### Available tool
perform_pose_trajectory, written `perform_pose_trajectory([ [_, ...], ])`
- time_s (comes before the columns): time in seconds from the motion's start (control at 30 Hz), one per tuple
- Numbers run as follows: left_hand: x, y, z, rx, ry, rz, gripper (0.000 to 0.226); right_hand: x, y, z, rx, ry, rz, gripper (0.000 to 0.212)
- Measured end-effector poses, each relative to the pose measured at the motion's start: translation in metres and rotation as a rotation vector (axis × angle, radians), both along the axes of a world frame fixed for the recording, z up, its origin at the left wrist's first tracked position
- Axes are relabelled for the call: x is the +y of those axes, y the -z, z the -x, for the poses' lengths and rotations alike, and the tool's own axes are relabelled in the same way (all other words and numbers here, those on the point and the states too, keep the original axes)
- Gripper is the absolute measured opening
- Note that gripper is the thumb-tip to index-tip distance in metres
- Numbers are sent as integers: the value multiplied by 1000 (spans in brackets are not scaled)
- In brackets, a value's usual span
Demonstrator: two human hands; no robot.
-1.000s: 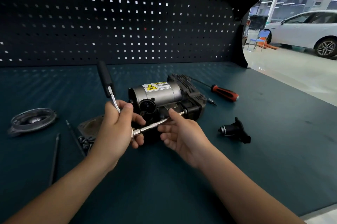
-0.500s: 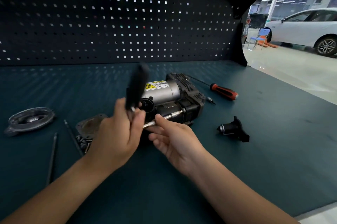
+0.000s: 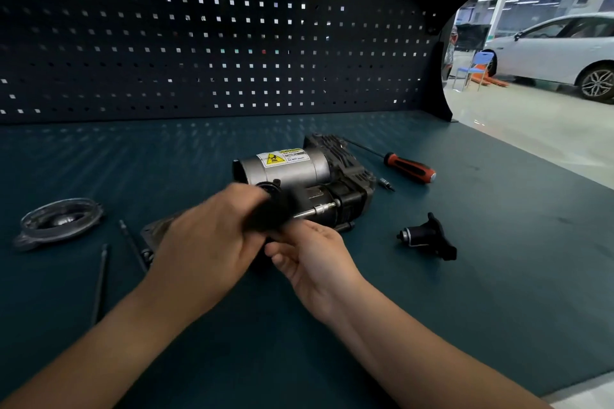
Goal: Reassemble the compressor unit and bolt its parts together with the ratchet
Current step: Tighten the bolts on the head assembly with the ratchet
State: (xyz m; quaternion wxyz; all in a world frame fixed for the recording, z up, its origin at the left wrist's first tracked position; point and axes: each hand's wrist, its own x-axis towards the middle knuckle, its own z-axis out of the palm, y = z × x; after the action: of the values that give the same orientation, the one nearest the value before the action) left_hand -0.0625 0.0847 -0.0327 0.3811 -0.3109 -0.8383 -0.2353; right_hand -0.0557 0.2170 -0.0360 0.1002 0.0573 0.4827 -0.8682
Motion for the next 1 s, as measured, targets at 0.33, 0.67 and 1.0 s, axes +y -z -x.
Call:
perform_pose_trajectory([
  [0.33, 5, -1, -8, -32, -61, -12, 62, 21, -4, 5, -83, 46, -39, 25],
  [0.67, 7, 5, -5, -245, 46, -323, 26, 36, -5, 12, 46, 32, -552, 44],
  [1.0, -3, -1, 15, -523, 35, -872, 22, 66, 3, 22, 805, 506, -1752, 14],
])
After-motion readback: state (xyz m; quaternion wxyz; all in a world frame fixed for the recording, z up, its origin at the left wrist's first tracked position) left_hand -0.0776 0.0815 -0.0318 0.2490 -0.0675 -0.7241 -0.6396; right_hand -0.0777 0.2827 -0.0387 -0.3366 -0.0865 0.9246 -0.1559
